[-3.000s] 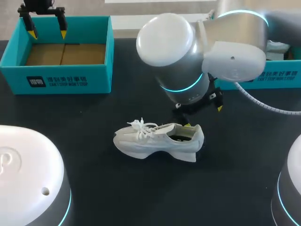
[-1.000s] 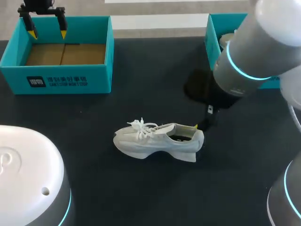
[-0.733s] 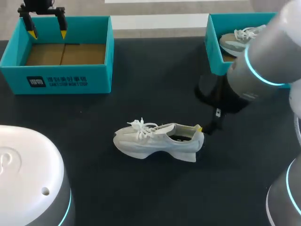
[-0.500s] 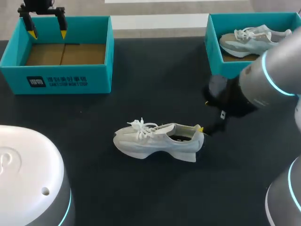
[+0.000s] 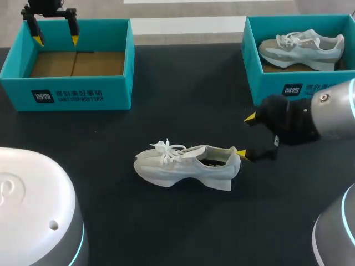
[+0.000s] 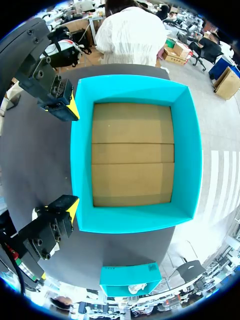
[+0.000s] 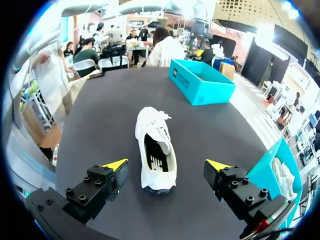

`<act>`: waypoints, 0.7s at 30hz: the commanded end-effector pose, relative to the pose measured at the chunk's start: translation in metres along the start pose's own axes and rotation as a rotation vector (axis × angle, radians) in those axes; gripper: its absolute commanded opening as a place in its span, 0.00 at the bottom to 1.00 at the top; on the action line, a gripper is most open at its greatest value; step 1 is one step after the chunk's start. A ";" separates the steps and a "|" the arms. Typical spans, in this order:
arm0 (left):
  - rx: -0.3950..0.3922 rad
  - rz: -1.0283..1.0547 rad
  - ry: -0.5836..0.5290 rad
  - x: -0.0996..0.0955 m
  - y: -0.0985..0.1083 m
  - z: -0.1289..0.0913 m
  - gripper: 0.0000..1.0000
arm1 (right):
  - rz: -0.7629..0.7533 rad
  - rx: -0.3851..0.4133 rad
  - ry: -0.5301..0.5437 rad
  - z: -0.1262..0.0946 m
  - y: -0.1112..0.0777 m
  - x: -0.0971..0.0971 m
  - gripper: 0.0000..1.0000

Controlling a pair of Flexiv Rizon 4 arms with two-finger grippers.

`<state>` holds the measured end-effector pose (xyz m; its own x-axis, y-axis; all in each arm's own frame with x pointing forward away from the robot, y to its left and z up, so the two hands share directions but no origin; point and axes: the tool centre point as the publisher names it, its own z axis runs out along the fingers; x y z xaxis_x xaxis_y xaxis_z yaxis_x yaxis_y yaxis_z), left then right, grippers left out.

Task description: Take the shoe out of the shoebox, open the shoe tongue, remove and reinsert the insole, then place the shoe into the shoebox

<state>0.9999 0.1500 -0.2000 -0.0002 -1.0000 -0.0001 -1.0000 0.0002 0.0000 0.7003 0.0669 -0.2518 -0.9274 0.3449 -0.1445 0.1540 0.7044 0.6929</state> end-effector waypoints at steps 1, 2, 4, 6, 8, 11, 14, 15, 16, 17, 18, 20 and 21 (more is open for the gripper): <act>0.000 0.000 0.000 0.000 0.000 0.000 1.00 | -0.002 -0.264 -0.006 -0.001 -0.005 0.004 1.00; 0.000 0.000 0.000 0.000 0.000 0.000 1.00 | -0.002 -0.264 -0.006 -0.001 -0.005 0.004 1.00; 0.000 0.000 0.000 0.000 0.000 0.000 1.00 | -0.002 -0.264 -0.006 -0.001 -0.005 0.004 1.00; 0.000 0.000 0.000 0.000 0.000 0.000 1.00 | -0.002 -0.264 -0.006 -0.001 -0.005 0.004 1.00; 0.000 0.000 0.000 0.000 0.000 0.000 1.00 | 0.007 -0.268 0.005 0.000 -0.007 0.004 1.00; 0.000 0.000 0.000 0.000 0.000 0.000 1.00 | -0.030 -0.284 0.044 0.006 -0.011 0.003 1.00; 0.000 0.000 0.000 0.000 0.000 0.000 1.00 | -0.052 -0.298 0.072 0.012 -0.013 0.003 1.00; 0.000 0.000 0.000 0.000 0.000 0.000 1.00 | -0.056 -0.298 0.080 0.014 -0.015 0.003 1.00; 0.000 0.000 0.000 0.000 0.000 0.000 1.00 | -0.055 -0.298 0.081 0.016 -0.016 0.003 1.00; 0.000 0.000 0.000 0.000 0.000 0.000 1.00 | -0.062 -0.306 0.082 0.017 -0.018 0.003 1.00; 0.000 0.000 0.000 0.000 0.000 0.000 1.00 | -0.063 -0.306 0.086 0.019 -0.019 0.002 1.00; 0.000 0.000 0.000 0.000 0.000 0.000 1.00 | -0.069 -0.316 0.095 0.021 -0.021 0.002 1.00; 0.000 0.000 0.000 0.000 0.000 0.000 1.00 | -0.072 -0.316 0.097 0.023 -0.023 0.001 1.00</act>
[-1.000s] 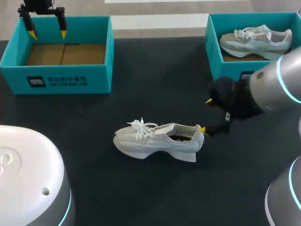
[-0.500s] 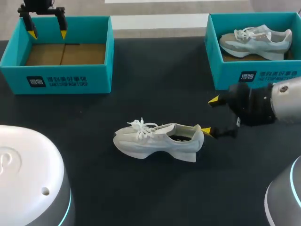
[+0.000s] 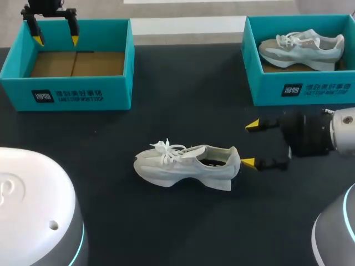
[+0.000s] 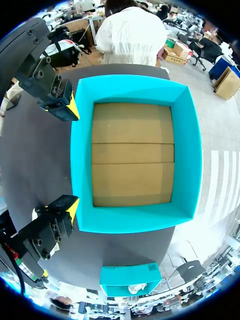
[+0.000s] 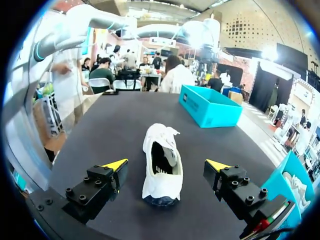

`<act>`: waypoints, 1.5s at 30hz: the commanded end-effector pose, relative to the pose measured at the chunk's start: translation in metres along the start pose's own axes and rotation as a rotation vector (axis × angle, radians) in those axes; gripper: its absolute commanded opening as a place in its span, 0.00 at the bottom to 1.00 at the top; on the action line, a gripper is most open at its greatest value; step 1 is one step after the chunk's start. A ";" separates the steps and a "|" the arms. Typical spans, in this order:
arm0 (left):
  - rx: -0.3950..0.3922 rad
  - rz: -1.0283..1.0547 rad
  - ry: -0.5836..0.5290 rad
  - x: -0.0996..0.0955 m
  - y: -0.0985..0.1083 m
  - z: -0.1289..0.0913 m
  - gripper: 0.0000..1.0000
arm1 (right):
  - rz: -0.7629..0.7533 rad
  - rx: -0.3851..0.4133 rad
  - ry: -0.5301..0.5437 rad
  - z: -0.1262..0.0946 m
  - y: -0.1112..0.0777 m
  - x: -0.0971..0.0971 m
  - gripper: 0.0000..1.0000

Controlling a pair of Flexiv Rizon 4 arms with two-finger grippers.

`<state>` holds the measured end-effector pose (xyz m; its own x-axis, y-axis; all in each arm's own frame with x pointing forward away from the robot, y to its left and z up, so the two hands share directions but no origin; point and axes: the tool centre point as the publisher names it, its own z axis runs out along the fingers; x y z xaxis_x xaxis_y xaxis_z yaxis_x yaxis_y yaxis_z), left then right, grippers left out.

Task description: Take the shoe out of the shoebox, open the shoe tongue, remove and reinsert the insole, then place the shoe into the shoebox

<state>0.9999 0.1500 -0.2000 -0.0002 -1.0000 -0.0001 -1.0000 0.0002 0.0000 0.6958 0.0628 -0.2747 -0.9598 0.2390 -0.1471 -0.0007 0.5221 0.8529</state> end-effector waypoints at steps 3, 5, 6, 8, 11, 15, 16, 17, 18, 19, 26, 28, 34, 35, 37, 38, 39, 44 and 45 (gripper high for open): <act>0.000 0.000 0.000 0.000 0.000 0.000 1.00 | -0.017 -0.042 0.018 0.010 -0.012 -0.008 1.00; 0.000 0.000 0.000 0.000 0.000 0.000 1.00 | -0.020 -0.040 0.026 0.012 -0.015 -0.008 1.00; 0.000 0.000 0.000 0.000 0.000 0.000 1.00 | -0.027 -0.037 0.029 0.013 -0.019 -0.007 1.00; 0.000 0.000 0.000 0.000 0.000 0.000 1.00 | -0.022 -0.032 0.044 0.016 -0.025 -0.007 1.00; 0.000 0.000 0.000 0.000 0.000 0.000 1.00 | -0.019 -0.029 0.051 0.019 -0.034 -0.006 1.00; 0.000 0.000 0.000 0.000 0.000 0.000 1.00 | -0.009 -0.014 0.054 0.023 -0.048 -0.004 1.00; 0.000 0.000 0.000 0.000 0.000 0.000 1.00 | -0.012 -0.014 0.045 0.024 -0.052 -0.004 1.00; 0.000 0.000 0.000 0.000 0.000 0.000 1.00 | -0.010 -0.022 0.033 0.024 -0.056 -0.005 1.00; 0.000 0.000 0.000 0.000 0.000 0.000 1.00 | -0.008 -0.033 0.024 0.024 -0.059 -0.005 1.00; 0.000 0.000 0.000 0.000 0.000 0.000 1.00 | -0.007 -0.037 0.020 0.024 -0.063 -0.005 1.00; 0.000 0.000 0.000 0.000 0.000 0.000 1.00 | -0.036 -0.012 0.045 0.028 -0.090 -0.006 1.00; 0.000 0.000 0.000 0.000 0.000 0.000 1.00 | -0.056 -0.015 0.049 0.029 -0.095 -0.006 1.00; 0.000 0.000 0.000 0.000 0.000 0.000 1.00 | -0.131 -0.009 0.064 0.032 -0.102 -0.008 1.00; 0.000 0.000 0.000 0.000 0.000 0.000 1.00 | -0.139 -0.009 0.055 0.032 -0.103 -0.009 1.00; 0.000 0.000 0.000 0.000 0.000 0.000 1.00 | -0.153 -0.001 0.039 0.034 -0.106 -0.011 1.00; 0.000 0.000 0.000 0.000 0.000 0.000 1.00 | -0.159 0.003 0.033 0.035 -0.108 -0.013 1.00; 0.000 0.000 0.000 0.000 0.000 0.000 1.00 | -0.158 0.002 0.034 0.035 -0.110 -0.014 1.00; 0.000 0.000 0.000 0.000 0.000 0.000 1.00 | -0.156 0.019 0.034 0.035 -0.113 -0.021 1.00; 0.000 0.000 0.000 0.000 0.000 0.000 1.00 | -0.156 0.019 0.034 0.035 -0.113 -0.021 1.00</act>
<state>0.9999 0.1501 -0.2000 0.0000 -1.0000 0.0000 -1.0000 0.0000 0.0000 0.7237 0.0246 -0.3858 -0.9562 0.1273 -0.2636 -0.1500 0.5602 0.8147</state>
